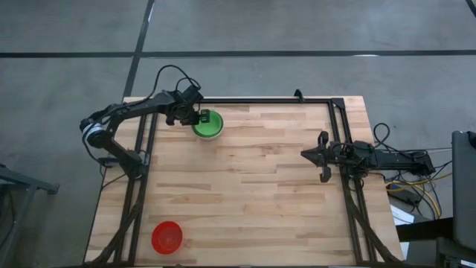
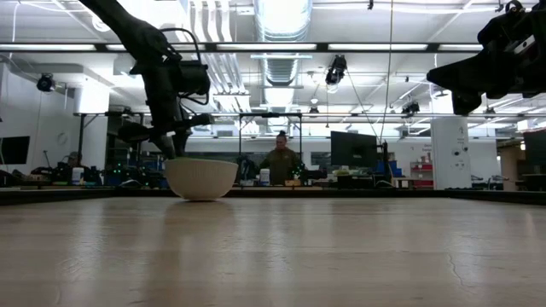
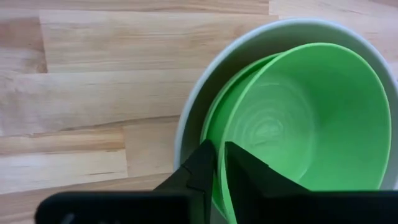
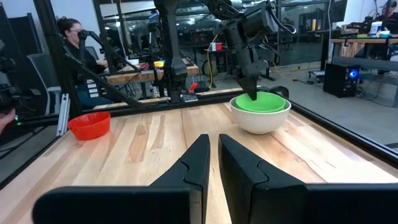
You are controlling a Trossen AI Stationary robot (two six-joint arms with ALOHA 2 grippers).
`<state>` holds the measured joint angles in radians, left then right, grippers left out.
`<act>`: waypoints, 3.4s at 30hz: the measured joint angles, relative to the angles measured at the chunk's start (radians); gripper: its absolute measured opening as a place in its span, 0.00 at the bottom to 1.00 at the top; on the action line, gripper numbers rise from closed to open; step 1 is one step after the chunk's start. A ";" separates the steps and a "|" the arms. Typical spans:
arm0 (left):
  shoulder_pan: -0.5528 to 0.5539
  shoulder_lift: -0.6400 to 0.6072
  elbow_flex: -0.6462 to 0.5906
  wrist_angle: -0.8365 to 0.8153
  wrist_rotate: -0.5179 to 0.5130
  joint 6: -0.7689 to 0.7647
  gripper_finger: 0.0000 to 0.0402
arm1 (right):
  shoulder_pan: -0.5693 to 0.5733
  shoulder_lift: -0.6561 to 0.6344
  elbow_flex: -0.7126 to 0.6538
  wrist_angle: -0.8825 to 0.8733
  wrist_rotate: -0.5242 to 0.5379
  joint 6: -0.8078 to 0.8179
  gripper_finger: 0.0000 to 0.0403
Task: Nest bowls inside each other
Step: Stack the green bowl on the stacked green bowl, then stack the orange bowl on the green bowl
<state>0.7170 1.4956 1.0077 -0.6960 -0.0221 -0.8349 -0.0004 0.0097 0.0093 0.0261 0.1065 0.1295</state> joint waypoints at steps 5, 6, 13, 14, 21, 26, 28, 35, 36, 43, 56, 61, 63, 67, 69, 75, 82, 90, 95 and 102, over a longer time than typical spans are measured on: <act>0.000 0.000 0.000 0.000 -0.001 -0.001 0.14 | 0.000 0.000 0.000 0.000 0.000 0.000 0.08; 0.000 0.000 0.000 0.000 -0.001 -0.001 0.15 | 0.000 0.000 0.000 0.000 0.000 0.000 0.08; -0.001 -0.001 0.000 0.001 0.017 -0.002 0.24 | 0.000 0.000 0.000 0.000 0.000 -0.001 0.08; -0.001 -0.001 0.000 0.001 0.020 -0.002 0.25 | 0.000 0.000 0.000 0.000 0.000 -0.001 0.08; -0.008 -0.003 0.000 0.001 0.029 -0.008 0.35 | 0.000 0.000 0.000 0.000 0.000 0.000 0.08; -0.013 -0.012 0.000 -0.003 0.031 -0.007 0.36 | 0.000 0.000 0.000 0.000 0.000 0.000 0.08; -0.013 -0.020 0.000 -0.005 0.031 -0.006 0.36 | 0.000 0.000 0.000 0.000 0.000 -0.001 0.08; -0.013 -0.052 0.011 -0.050 0.003 -0.005 0.36 | 0.000 0.000 0.000 0.000 0.000 0.000 0.08; -0.013 -0.054 0.014 -0.059 0.001 -0.005 0.36 | 0.000 0.000 0.000 0.000 0.000 0.000 0.08; -0.014 -0.060 0.047 -0.129 0.001 0.003 0.35 | 0.000 0.000 0.000 0.000 0.000 -0.001 0.08; -0.121 -0.117 0.146 -0.292 -0.003 0.142 0.35 | 0.000 0.000 0.000 0.000 0.000 -0.001 0.08; -0.199 -0.188 0.144 -0.293 -0.045 0.125 0.35 | 0.000 0.000 0.000 0.000 0.000 -0.001 0.08; -0.230 -0.216 0.141 -0.303 -0.047 0.107 0.35 | 0.000 0.000 0.000 0.000 0.000 -0.001 0.08; -0.292 -0.260 0.138 -0.359 -0.049 0.080 0.35 | 0.000 0.000 0.000 0.000 0.000 -0.001 0.08; -0.322 -0.280 0.137 -0.383 -0.050 0.073 0.35 | 0.000 0.000 0.000 0.000 0.000 0.000 0.08; -0.414 -0.318 0.133 -0.436 -0.106 0.050 0.35 | 0.000 0.000 0.000 0.000 0.000 0.000 0.08; -0.523 -0.353 0.133 -0.476 -0.131 0.051 0.35 | 0.000 0.000 0.000 0.000 0.000 -0.001 0.08; -0.678 -0.379 0.132 -0.517 -0.154 0.063 0.35 | 0.000 0.000 0.000 0.000 0.000 0.000 0.08; -0.784 -0.397 0.132 -0.536 -0.187 0.058 0.35 | 0.000 0.000 0.000 0.000 0.000 0.000 0.08; -0.919 -0.425 0.104 -0.544 -0.188 0.054 0.35 | 0.000 0.000 0.000 0.000 0.000 -0.001 0.08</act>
<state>-0.2022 1.0705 1.1112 -1.2396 -0.2104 -0.7813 -0.0002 0.0097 0.0093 0.0261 0.1063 0.1284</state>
